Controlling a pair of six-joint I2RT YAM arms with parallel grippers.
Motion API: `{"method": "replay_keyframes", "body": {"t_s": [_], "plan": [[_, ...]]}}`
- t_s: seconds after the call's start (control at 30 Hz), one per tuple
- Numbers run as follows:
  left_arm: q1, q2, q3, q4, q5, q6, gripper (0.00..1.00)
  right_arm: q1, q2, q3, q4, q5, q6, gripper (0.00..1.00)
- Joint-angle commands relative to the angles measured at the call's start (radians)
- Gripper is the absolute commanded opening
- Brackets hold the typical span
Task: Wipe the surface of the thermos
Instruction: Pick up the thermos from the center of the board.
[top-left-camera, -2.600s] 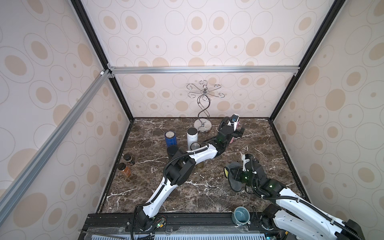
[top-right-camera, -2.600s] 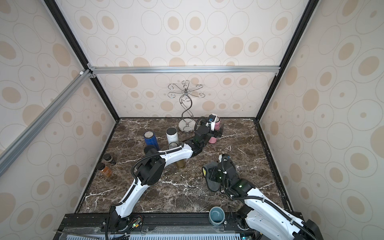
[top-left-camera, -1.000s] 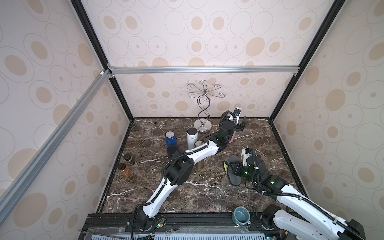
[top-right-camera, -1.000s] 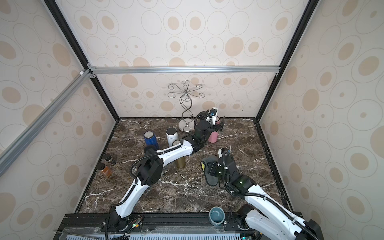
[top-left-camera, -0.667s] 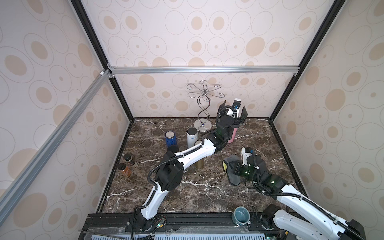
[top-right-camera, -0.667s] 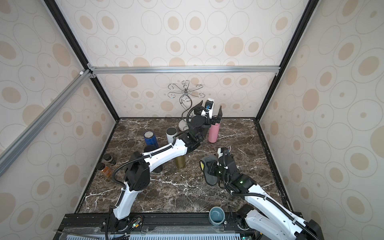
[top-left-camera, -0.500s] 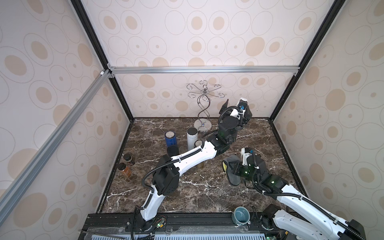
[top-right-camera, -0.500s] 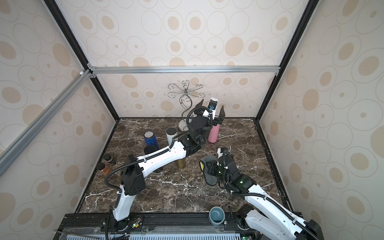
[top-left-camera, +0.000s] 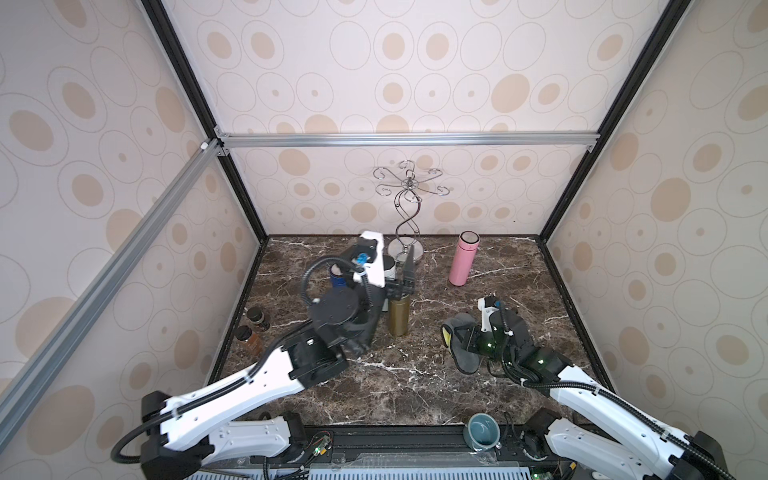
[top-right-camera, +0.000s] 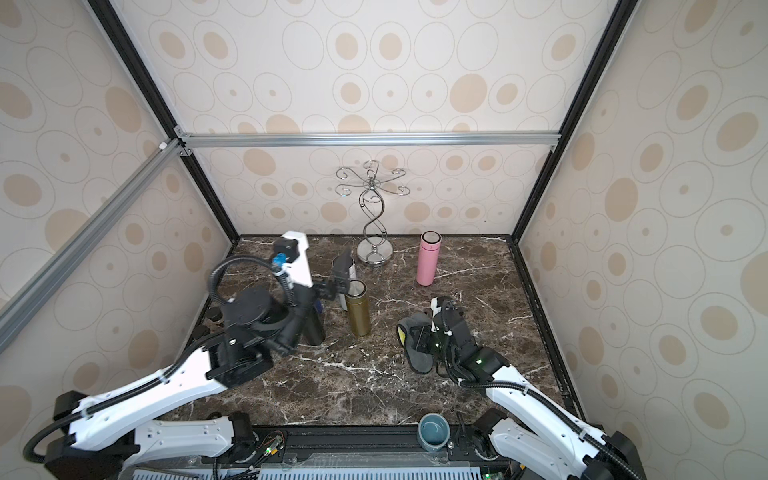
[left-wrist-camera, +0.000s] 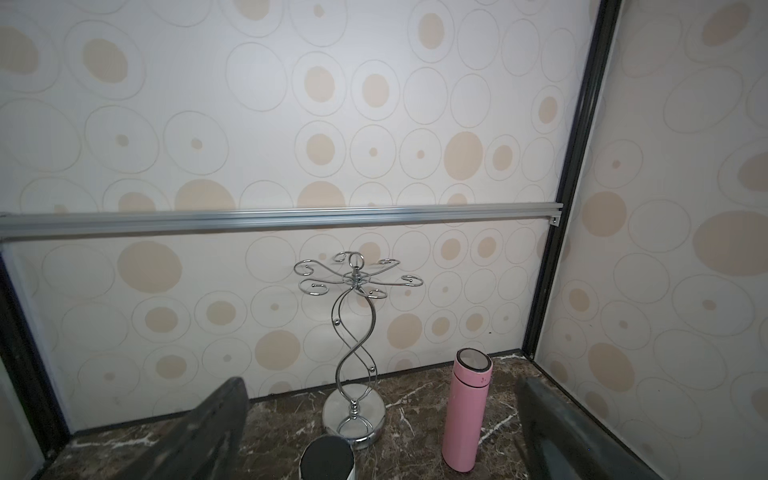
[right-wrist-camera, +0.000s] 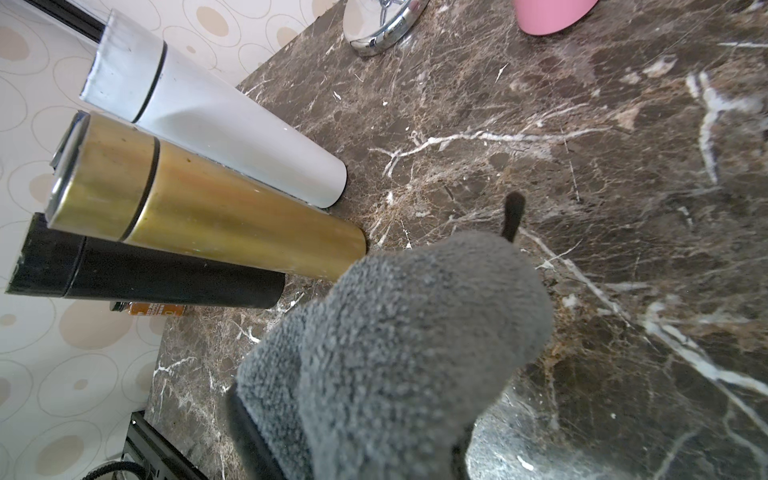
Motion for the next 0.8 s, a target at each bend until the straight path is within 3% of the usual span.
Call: {"method": "replay_keyframes", "body": {"t_s": [0.0,0.13,0.4,0.77], "plan": [[-0.005,-0.069,-0.087,-0.21,-0.102,-0.143,1.0,-0.004,0.009,0.003,-0.005,-0.002,-0.003,0.0],[-0.005,-0.065,-0.133,-0.269,-0.091,-0.217,1.0,-0.005,0.016,0.002,-0.014,0.013,-0.011,0.0],[-0.006,0.055,-0.187,-0.171,-0.02,-0.282,1.0,-0.005,0.024,-0.005,0.001,0.01,-0.009,0.0],[0.041,0.241,-0.196,-0.107,-0.017,-0.425,1.0,-0.011,0.008,-0.032,0.012,0.0,-0.007,0.0]]}}
